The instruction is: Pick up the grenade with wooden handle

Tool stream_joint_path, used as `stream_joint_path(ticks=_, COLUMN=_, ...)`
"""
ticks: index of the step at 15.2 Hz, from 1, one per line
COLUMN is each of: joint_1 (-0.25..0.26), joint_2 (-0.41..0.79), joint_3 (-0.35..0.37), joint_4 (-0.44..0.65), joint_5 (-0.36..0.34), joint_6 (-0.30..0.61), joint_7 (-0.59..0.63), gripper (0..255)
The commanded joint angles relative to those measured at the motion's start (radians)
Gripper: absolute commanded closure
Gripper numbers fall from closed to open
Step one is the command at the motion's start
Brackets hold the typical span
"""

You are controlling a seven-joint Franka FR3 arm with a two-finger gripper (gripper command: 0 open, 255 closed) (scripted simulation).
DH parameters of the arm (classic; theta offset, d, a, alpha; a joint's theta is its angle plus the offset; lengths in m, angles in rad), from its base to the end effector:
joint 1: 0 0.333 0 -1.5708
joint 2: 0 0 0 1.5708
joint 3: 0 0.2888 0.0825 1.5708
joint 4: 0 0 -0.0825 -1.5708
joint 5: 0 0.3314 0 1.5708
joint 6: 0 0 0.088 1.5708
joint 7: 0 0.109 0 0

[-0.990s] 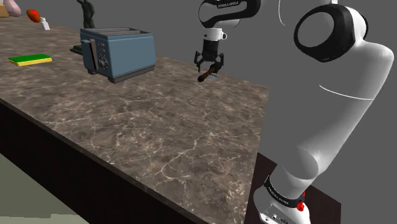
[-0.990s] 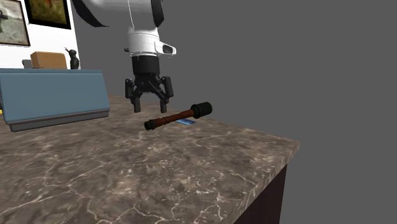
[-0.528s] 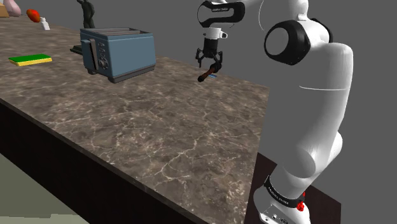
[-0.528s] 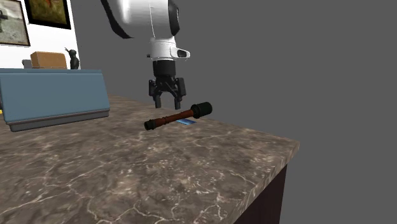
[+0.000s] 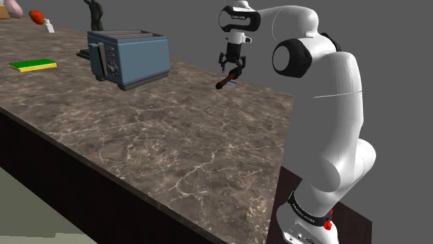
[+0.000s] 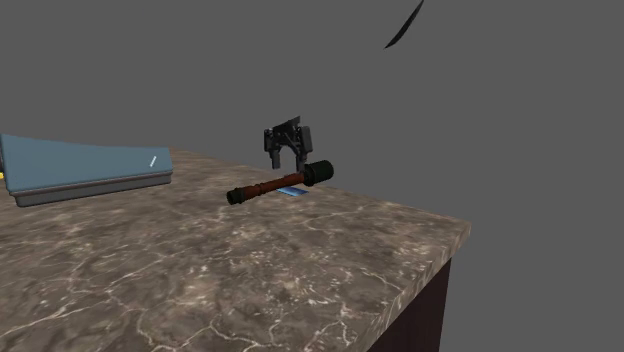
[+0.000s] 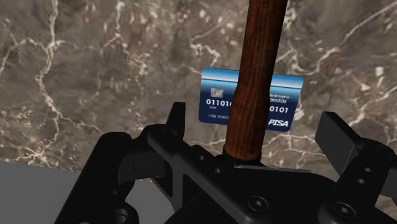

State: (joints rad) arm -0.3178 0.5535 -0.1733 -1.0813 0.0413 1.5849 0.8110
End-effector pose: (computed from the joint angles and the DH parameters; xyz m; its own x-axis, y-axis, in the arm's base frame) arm 0.5796 -0.2706 0.4865 0.2868 -0.9580 0.0063 -0.9561 -0.2858 0.0652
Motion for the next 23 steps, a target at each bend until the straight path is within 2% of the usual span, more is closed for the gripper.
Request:
stream_joint_path(ticks=1, joint_1=0.001, joint_2=0.001, joint_3=0.0, joint_4=-0.023, joint_5=0.0, joint_6=0.024, joint_7=0.003, gripper=0)
stream_joint_path(ticks=6, joint_1=0.005, joint_2=-0.009, joint_3=0.0, joint_4=-0.086, joint_5=-0.001, joint_6=0.078, joint_7=0.005, gripper=0)
stream_joint_path(ticks=7, joint_1=0.005, joint_2=-0.008, joint_3=0.0, joint_4=-0.084, joint_5=-0.001, joint_6=0.077, joint_7=0.005, gripper=255)
stream_joint_path(ticks=16, joint_1=0.005, joint_2=-0.009, joint_3=0.0, joint_4=-0.086, joint_5=-0.001, joint_6=0.078, joint_7=0.005, gripper=255)
stream_joint_path(ticks=23, joint_1=-0.004, joint_2=0.016, joint_3=0.0, joint_4=0.049, joint_5=0.002, joint_6=-0.032, joint_7=0.002, gripper=255)
